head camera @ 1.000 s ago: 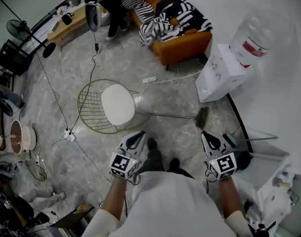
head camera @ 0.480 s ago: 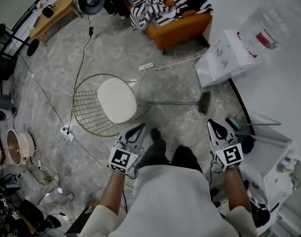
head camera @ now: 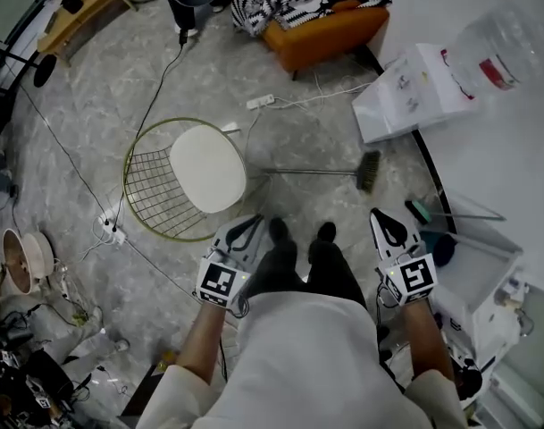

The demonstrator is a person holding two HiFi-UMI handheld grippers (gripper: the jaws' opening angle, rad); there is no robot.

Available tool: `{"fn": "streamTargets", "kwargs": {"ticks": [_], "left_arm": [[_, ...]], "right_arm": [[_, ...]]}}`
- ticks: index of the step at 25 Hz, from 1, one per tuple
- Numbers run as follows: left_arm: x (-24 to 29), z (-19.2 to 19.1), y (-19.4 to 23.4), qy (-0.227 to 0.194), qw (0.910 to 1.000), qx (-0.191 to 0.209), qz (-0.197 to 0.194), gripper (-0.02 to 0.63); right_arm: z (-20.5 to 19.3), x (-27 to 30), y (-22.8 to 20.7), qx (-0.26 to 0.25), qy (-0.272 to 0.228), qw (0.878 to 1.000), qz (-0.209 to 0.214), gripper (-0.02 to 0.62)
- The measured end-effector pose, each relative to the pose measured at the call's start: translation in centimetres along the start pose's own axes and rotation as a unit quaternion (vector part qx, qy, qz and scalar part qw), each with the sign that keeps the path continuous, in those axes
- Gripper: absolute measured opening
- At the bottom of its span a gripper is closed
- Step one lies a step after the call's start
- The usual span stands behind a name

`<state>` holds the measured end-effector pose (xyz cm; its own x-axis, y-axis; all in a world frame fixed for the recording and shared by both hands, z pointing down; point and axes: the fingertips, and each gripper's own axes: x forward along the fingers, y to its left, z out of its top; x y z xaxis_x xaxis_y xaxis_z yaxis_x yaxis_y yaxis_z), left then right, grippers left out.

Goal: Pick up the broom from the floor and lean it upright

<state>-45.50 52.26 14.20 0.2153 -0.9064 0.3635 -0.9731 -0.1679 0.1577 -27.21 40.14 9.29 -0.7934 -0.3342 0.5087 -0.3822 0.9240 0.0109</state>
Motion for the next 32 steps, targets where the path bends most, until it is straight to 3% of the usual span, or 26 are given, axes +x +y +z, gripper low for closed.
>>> {"fn": "streamTargets", "kwargs": {"ticks": [8,17,26,32], "left_arm": [[2.2,-1.8,1.7,0.013,0.9996,-0.024,0.003,0.015],[8.6,-5.9,4.8,0.025,0.9990,-0.034,0.012,0.015],[15.6,-12.0,6.0,0.050,0.9957,-0.066,0.042,0.015],[19.8,-18.4,7.6,0.060,0.9939,-0.071,0.059,0.015]], "right_arm": [[-1.4,4.6,0.2,0.002,0.024,0.999,0.031,-0.002],[-4.4,11.8,-3.1,-0.007,0.048,0.997,0.064,-0.002],[-12.0,18.9,-6.0,-0.006,0.082,0.990,0.118,-0.002],[-17.8,25.2,-6.6,-0.020,0.090,0.985,0.146,-0.002]]}}
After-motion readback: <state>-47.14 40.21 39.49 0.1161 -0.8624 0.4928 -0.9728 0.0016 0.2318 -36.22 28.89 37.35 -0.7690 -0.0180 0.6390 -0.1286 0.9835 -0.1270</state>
